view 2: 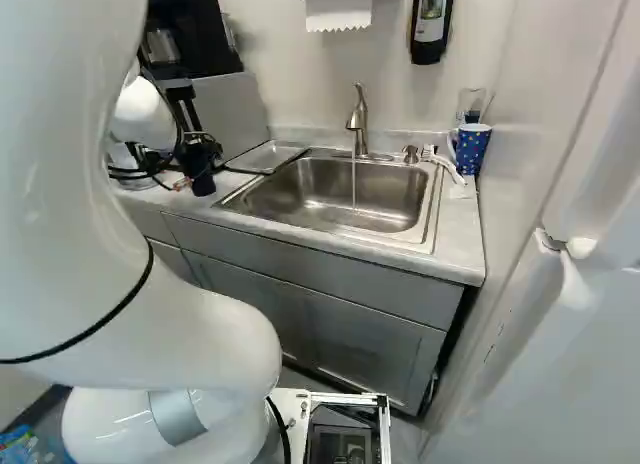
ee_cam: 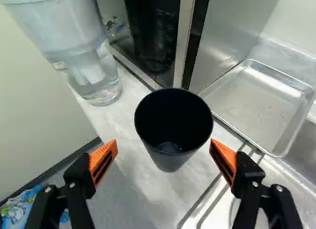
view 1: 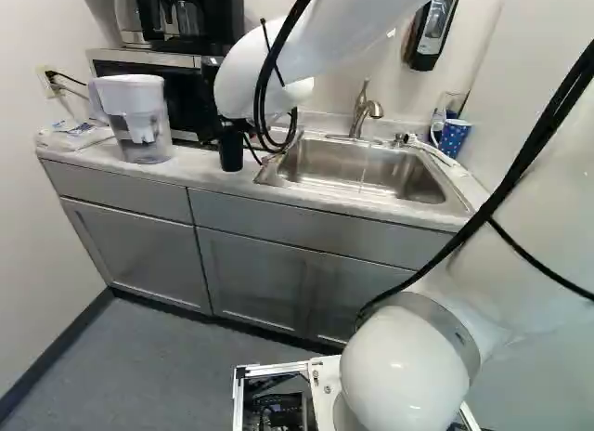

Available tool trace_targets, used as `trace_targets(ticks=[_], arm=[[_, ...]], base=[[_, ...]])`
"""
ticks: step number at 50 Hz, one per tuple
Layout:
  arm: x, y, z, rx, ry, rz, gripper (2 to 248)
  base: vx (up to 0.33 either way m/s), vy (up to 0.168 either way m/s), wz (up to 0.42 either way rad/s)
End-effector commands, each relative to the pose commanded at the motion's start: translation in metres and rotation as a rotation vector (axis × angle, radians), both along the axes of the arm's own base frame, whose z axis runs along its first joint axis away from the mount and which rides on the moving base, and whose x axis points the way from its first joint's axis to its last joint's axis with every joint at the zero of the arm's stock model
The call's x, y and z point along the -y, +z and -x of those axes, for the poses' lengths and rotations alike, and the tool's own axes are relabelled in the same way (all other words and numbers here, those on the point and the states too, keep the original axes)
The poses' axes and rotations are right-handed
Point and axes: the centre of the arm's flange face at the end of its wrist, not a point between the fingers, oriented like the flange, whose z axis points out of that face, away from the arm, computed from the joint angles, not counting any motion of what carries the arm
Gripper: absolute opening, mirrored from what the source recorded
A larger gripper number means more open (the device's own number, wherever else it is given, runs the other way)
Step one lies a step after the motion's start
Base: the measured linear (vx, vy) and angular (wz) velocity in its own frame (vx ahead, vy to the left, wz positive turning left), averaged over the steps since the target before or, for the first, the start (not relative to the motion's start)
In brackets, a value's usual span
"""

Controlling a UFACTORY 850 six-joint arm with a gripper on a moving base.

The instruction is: Rinse the cup and place it in the tray

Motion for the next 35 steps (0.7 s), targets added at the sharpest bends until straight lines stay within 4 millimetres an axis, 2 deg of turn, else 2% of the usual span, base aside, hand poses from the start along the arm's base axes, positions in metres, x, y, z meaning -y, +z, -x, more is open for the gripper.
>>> trace_targets(ticks=[35], arm=[[-0.003,-0.026,-0.002,0.079,0.003,-0.045,247]], base=[[0.000,0.000,0.000]])
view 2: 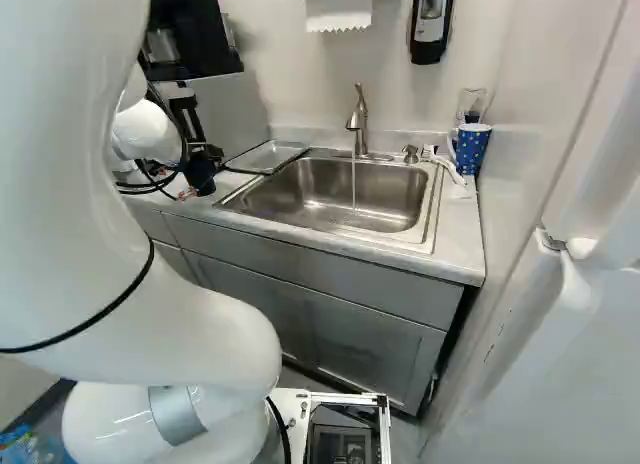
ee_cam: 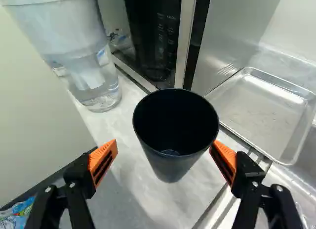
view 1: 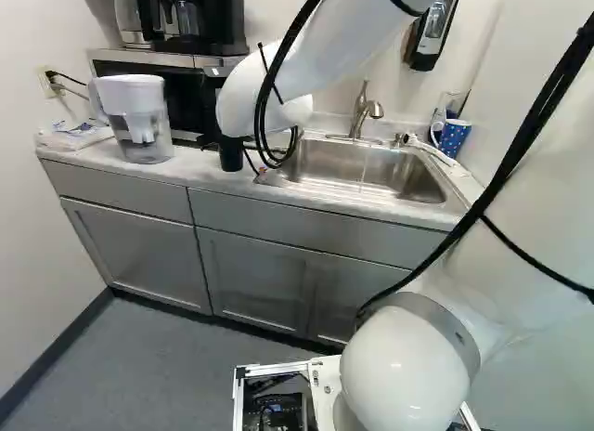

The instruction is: Rinse the cup and place it in the tray

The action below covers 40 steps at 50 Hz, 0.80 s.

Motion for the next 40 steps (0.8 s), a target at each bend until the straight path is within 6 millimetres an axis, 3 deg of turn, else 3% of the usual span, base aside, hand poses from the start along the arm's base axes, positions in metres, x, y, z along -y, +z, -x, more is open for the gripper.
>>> trace_targets(ticks=[40], arm=[[0.006,-0.027,0.000,0.098,-0.011,-0.056,247]], base=[[0.000,0.000,0.000]])
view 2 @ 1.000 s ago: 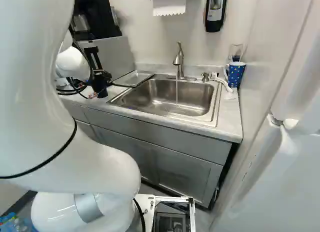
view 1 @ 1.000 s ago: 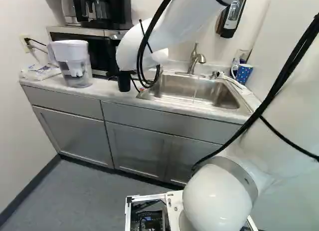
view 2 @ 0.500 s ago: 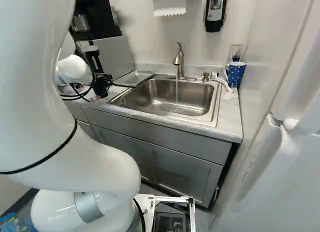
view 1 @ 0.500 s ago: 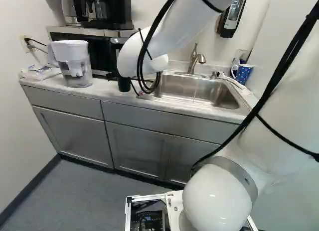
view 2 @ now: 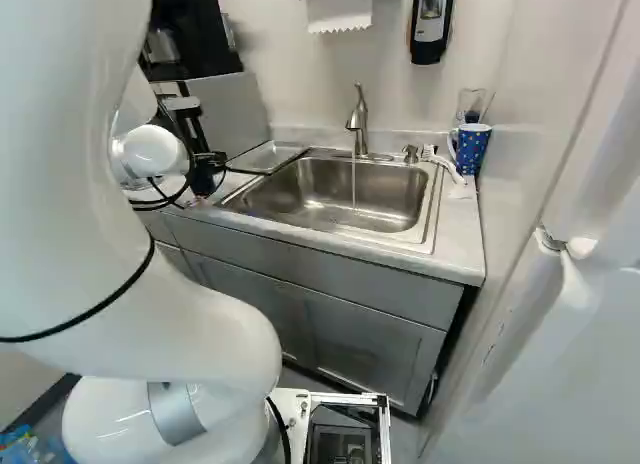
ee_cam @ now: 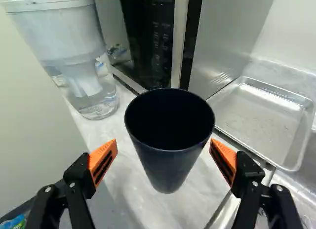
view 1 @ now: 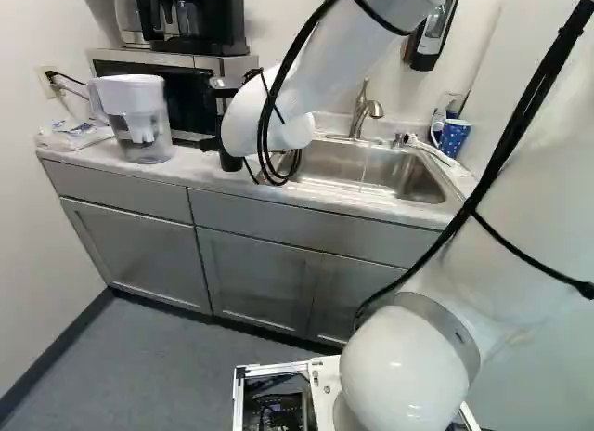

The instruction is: Rinse the cup and place it in the tray

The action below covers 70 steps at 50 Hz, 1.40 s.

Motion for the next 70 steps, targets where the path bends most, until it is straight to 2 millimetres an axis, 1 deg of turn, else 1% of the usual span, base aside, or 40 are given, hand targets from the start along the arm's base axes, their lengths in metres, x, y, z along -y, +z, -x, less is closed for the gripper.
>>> trace_targets(ticks=[17,37,68,69,70], arm=[[-0.001,-0.011,-0.001,0.038,0.001,-0.022,247],[-0.002,-0.032,-0.004,0.001,0.000,0.000,247],[0.000,-0.032,-0.002,0.001,-0.001,0.000,247],[0.000,-0.032,-0.002,0.001,-0.001,0.000,228],[0.000,-0.032,-0.002,0.001,-0.001,0.000,228]], base=[[0.000,0.000,0.000],[0.000,0.000,0.000],[0.000,0.000,0.000],[0.000,0.000,0.000],[0.000,0.000,0.000]])
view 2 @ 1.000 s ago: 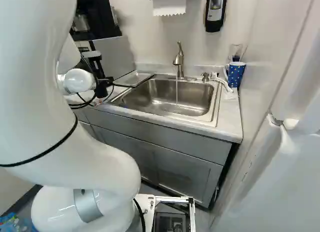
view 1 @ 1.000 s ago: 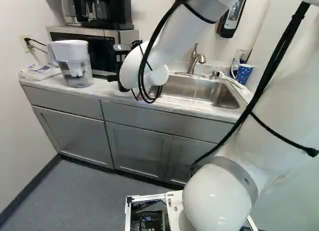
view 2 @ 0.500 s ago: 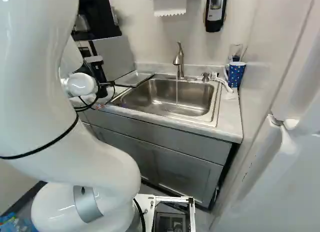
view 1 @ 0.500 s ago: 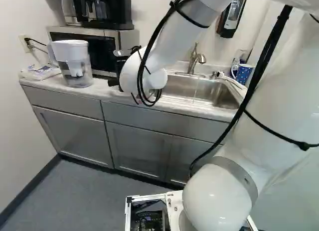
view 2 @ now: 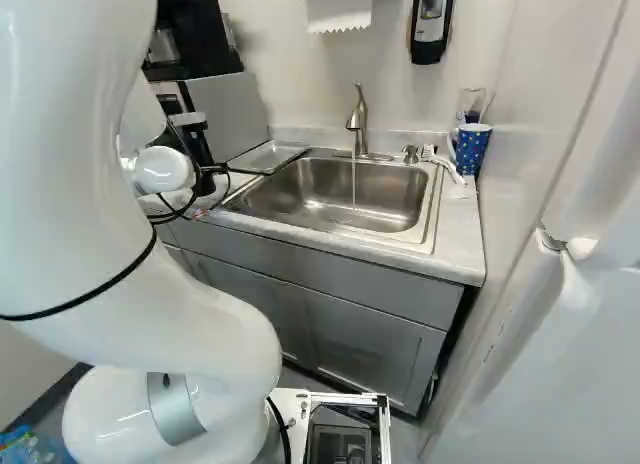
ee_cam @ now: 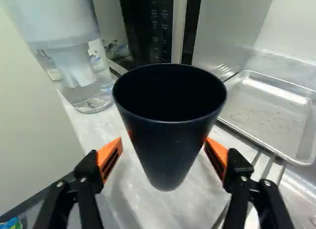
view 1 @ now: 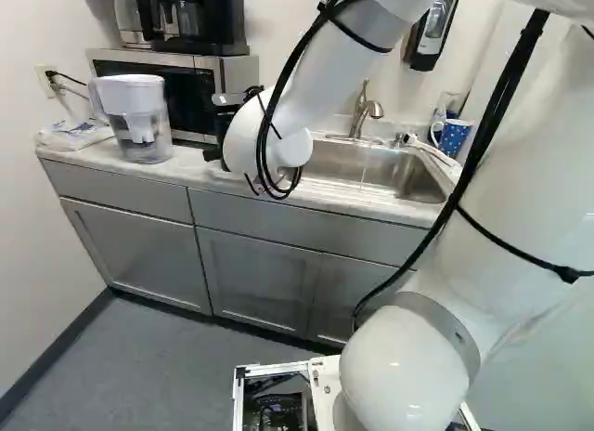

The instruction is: Rinse the cup and place it in the tray

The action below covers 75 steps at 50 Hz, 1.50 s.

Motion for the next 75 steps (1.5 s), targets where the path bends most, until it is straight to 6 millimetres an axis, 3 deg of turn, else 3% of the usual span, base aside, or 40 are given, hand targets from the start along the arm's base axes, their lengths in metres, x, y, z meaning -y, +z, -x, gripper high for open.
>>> trace_targets(ticks=[3,4,8,9,13,14,29,48,75], arm=[[0.000,0.000,0.000,0.000,0.000,0.000,228],[0.000,0.000,0.000,0.000,0.000,0.000,190],[0.000,0.000,0.000,0.000,0.000,0.000,190],[0.000,0.000,0.000,0.000,0.000,0.000,152],[0.000,0.000,0.000,0.000,0.000,0.000,152],[0.000,0.000,0.000,0.000,0.000,0.000,124],[0.000,0.001,0.000,0.002,0.000,-0.001,124],[0.003,0.019,0.003,0.037,-0.003,-0.021,124],[0.028,0.043,0.008,0.057,-0.049,-0.030,124]], base=[[0.000,0.000,0.000],[0.000,0.000,0.000],[0.000,0.000,0.000],[0.000,0.000,0.000],[0.000,0.000,0.000],[0.000,0.000,0.000],[0.000,0.000,0.000],[0.000,0.000,0.000],[0.000,0.000,0.000]])
